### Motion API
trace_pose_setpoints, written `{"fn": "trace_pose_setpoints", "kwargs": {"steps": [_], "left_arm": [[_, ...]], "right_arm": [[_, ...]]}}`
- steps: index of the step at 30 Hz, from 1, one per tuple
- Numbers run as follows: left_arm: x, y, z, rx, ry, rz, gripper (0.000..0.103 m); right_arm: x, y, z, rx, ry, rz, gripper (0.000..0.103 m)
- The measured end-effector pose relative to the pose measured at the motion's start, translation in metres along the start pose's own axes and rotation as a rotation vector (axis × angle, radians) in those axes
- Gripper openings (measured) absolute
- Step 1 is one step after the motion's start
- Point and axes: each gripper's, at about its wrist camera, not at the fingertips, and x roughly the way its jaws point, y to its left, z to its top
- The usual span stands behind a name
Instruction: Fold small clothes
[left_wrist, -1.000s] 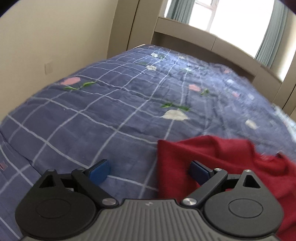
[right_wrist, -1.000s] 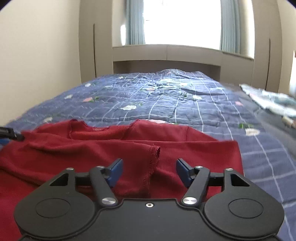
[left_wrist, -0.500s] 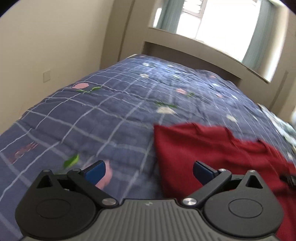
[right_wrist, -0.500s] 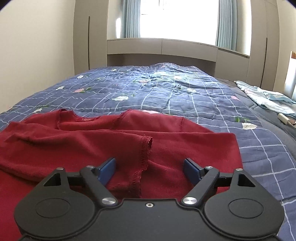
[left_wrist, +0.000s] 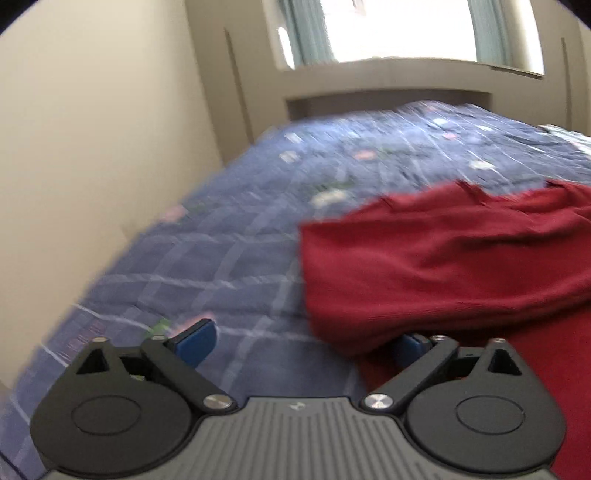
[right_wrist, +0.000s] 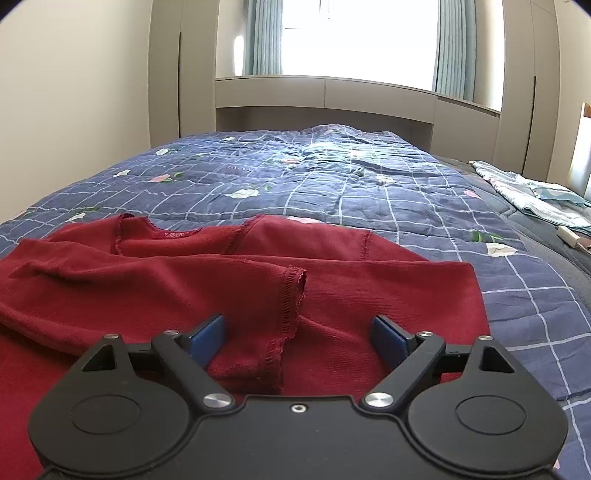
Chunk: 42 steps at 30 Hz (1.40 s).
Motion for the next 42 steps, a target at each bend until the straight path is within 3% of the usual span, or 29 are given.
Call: {"fn": "trace_pose_setpoints", "kwargs": {"steps": [4, 5, 7, 8, 9, 12, 14, 17, 21, 24, 27, 30, 32, 37, 42], "left_arm": [[-0.01, 0.006, -0.003, -0.025, -0.061, 0.082, 0.096], [-0.01, 0.009, -0.004, -0.034, -0.063, 0.105, 0.091], [-0.007, 0.018, -0.003, -0.065, -0.029, 0.13, 0.09], [-0.004, 0.022, -0.004, -0.084, 0.003, 0.149, 0.08], [0.0, 0.026, -0.006, -0.1, 0.039, 0.175, 0.078], [0.0, 0.044, -0.009, -0.19, 0.075, 0.132, 0.08], [-0.005, 0.048, -0.011, -0.187, 0.082, 0.125, 0.091], [-0.021, 0.051, -0.015, -0.201, 0.053, 0.088, 0.1], [-0.044, 0.053, -0.015, -0.27, -0.006, 0.026, 0.103], [-0.035, 0.048, 0.0, -0.312, -0.045, -0.023, 0.103], [-0.014, 0.038, 0.012, -0.311, -0.013, -0.026, 0.103], [0.012, 0.026, 0.016, -0.26, 0.1, 0.022, 0.103], [0.019, 0.022, 0.012, -0.244, 0.118, 0.026, 0.103], [0.011, 0.026, 0.012, -0.28, 0.131, 0.014, 0.102], [-0.022, 0.032, 0.013, -0.285, 0.138, -0.015, 0.103]], "right_arm": [[0.0, 0.0, 0.0, 0.001, 0.0, 0.001, 0.089], [0.0, 0.0, 0.0, 0.001, 0.0, 0.002, 0.089], [0.0, 0.0, 0.0, 0.001, 0.0, 0.001, 0.089], [0.0, 0.0, 0.0, 0.0, 0.0, 0.001, 0.089], [0.0, 0.0, 0.0, 0.0, 0.0, 0.001, 0.089], [0.0, 0.0, 0.0, 0.0, -0.001, 0.0, 0.09], [0.0, 0.0, -0.001, 0.0, -0.002, 0.0, 0.09], [0.0, 0.0, -0.001, -0.001, -0.002, 0.0, 0.09], [0.001, 0.001, -0.001, -0.004, -0.001, 0.003, 0.094], [0.0, 0.001, -0.001, -0.008, -0.002, -0.002, 0.096], [0.0, 0.003, -0.002, -0.014, -0.003, -0.022, 0.1], [0.001, 0.004, -0.002, -0.022, 0.0, -0.054, 0.102], [0.001, 0.005, -0.001, -0.025, 0.0, -0.059, 0.102], [-0.017, -0.006, 0.001, 0.022, -0.023, -0.019, 0.102], [-0.076, -0.013, -0.011, 0.001, -0.043, 0.077, 0.102]]}}
